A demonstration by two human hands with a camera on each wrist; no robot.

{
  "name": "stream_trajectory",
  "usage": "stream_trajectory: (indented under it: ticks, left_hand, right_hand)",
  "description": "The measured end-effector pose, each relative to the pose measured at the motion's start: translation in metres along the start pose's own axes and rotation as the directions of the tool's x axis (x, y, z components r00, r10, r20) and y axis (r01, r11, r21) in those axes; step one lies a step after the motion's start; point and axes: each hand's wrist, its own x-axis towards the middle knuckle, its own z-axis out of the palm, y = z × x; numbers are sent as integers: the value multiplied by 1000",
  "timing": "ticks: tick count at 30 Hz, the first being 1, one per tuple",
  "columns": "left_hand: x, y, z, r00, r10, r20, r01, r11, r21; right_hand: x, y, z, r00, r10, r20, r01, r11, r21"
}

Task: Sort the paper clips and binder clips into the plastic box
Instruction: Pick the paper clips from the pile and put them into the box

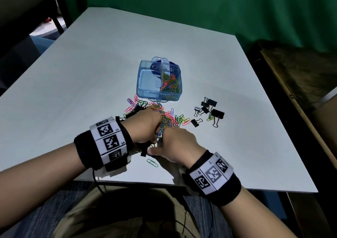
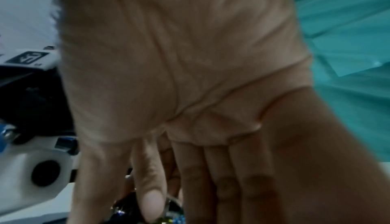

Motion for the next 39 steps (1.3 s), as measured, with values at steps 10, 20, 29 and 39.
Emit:
stream_trajectory:
  ticks: [10, 20, 29, 39]
  left_hand:
    - [2, -28, -31, 982, -114, -150, 76, 969, -236]
    - [12, -27, -30, 993, -83, -82, 43, 913, -407]
    - [28, 6, -25, 996, 23, -84, -66, 829, -556]
    - [39, 24, 1, 926, 356, 124, -367, 927, 73]
  right_hand:
    - [7, 18, -1, 997, 34, -65, -34, 999, 5]
    - [8, 58, -35, 976, 119, -181, 60, 655, 753]
    - [12, 64, -36, 972, 175, -160, 58, 476, 877]
    - [7, 147, -35, 829, 523, -198, -371, 779, 506]
